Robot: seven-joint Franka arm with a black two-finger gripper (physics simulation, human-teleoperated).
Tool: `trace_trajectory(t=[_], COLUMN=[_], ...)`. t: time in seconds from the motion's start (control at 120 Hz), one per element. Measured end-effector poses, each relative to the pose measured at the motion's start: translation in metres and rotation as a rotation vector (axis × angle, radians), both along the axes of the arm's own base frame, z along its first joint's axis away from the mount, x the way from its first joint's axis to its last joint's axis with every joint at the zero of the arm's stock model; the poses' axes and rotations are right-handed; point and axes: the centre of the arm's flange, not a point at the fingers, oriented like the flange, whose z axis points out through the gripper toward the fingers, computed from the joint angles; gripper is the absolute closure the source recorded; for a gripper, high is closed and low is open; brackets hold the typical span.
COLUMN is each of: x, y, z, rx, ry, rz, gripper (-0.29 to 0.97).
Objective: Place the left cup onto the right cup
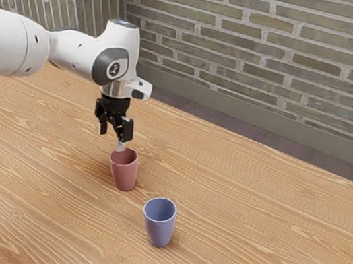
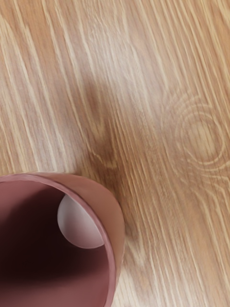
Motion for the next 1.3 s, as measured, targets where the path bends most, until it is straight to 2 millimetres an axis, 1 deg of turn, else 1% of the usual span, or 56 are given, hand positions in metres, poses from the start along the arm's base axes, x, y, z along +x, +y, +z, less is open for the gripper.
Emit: trace_trajectory(t=[0.575, 0.692, 0.925, 1.3], x=[0.005, 0.005, 0.007, 0.011], y=[0.0, 0.0, -0.005, -0.013], z=[-0.028, -0.03, -0.03, -0.03], rx=[-0.009, -0.01, -0.012, -0.016], ry=[0.022, 0.025, 0.021, 0.017], rz=[0.02, 0.022, 0.017, 0.008], gripper=[0.01, 0.06, 0.18, 0.28])
